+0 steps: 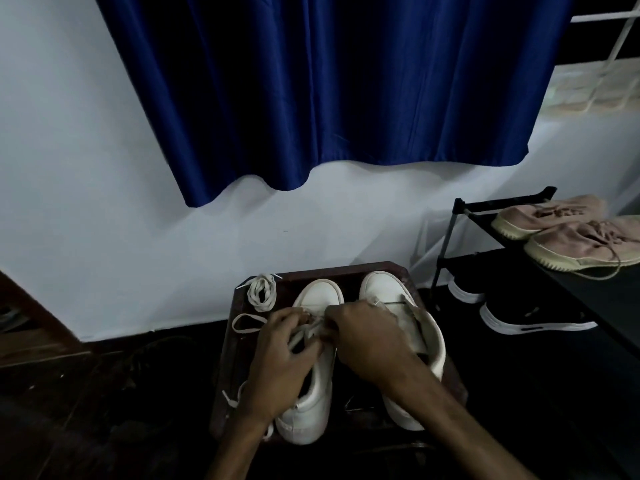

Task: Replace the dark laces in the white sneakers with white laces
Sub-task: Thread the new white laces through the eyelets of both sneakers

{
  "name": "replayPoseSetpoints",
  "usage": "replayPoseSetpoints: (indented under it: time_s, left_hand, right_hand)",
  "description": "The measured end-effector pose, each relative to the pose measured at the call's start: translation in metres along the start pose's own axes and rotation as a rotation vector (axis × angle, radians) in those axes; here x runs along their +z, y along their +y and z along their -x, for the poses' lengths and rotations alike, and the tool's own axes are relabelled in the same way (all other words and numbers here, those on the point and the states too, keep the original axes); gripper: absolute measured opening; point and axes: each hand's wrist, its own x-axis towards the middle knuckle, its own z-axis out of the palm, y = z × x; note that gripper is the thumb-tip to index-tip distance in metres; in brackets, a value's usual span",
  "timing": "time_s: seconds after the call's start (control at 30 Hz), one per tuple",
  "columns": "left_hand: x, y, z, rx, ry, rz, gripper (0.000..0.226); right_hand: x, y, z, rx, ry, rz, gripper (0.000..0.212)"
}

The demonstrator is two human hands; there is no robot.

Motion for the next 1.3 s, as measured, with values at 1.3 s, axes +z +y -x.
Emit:
replayPoseSetpoints:
  time_s: [1.3]
  left_hand:
    - [-0.004, 0.019, 0.01, -0.018, 0.079, -0.577, 0.058]
  right_hand:
    - [-0.033, 0.023, 0.021, 0.072, -0.163, 0.163, 0.025]
